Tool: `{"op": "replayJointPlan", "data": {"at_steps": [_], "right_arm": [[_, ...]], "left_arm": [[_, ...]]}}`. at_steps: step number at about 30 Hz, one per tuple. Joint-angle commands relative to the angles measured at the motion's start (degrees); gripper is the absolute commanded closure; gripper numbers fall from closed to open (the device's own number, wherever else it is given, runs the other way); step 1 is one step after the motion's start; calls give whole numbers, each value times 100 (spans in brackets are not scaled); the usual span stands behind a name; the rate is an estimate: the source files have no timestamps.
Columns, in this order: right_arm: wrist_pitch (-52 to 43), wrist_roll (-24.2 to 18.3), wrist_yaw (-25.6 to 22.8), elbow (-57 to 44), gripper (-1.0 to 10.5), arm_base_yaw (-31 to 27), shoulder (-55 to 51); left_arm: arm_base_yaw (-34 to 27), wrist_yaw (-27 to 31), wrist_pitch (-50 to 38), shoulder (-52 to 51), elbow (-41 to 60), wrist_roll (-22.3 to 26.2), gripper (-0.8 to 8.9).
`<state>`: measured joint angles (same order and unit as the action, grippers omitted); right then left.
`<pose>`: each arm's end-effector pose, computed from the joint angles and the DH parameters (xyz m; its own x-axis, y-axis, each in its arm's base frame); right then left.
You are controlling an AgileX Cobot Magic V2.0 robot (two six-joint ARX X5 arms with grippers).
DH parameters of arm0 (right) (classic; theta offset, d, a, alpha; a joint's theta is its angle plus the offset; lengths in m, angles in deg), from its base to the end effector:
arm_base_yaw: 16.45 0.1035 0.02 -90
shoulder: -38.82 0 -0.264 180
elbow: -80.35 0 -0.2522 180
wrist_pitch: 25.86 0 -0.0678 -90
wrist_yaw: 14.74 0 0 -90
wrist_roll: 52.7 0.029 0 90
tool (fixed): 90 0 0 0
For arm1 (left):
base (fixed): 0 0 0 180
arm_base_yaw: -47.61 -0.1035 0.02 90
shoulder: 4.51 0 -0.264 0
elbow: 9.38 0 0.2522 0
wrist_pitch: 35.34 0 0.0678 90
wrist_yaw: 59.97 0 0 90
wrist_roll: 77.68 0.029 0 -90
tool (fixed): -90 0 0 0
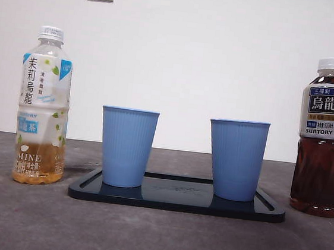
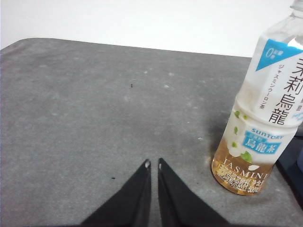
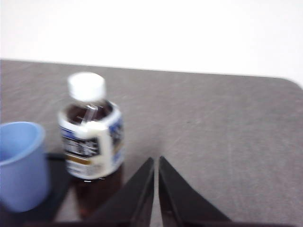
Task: Pour the drink into the cup
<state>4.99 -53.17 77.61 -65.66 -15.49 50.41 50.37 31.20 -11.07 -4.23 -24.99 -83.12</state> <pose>0.0902 0.0027 0.2384 0.9875 0.0576 -0.1468 -0.0585 0.9983 -0.0021 0.0948 -0.0040 0.1564 0.9875 -0.0272 -0.1554 0.0132 0.9958 -0.0905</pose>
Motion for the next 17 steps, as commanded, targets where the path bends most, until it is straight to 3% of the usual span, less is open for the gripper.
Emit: {"op": "replayJointPlan", "data": {"at_steps": [1, 8, 17], "right_arm": [[-730, -114, -7, -859, 933, -190, -428], [-785, -17, -37, -1705, 933, -264, -1102], [-688, 131, -232, -1958, 933, -195, -1139]], "left_arm": [[-2, 15, 28, -9, 116, 46, 789], [-2, 15, 28, -9, 116, 46, 789], [-2, 15, 20, -9, 116, 46, 789]]}}
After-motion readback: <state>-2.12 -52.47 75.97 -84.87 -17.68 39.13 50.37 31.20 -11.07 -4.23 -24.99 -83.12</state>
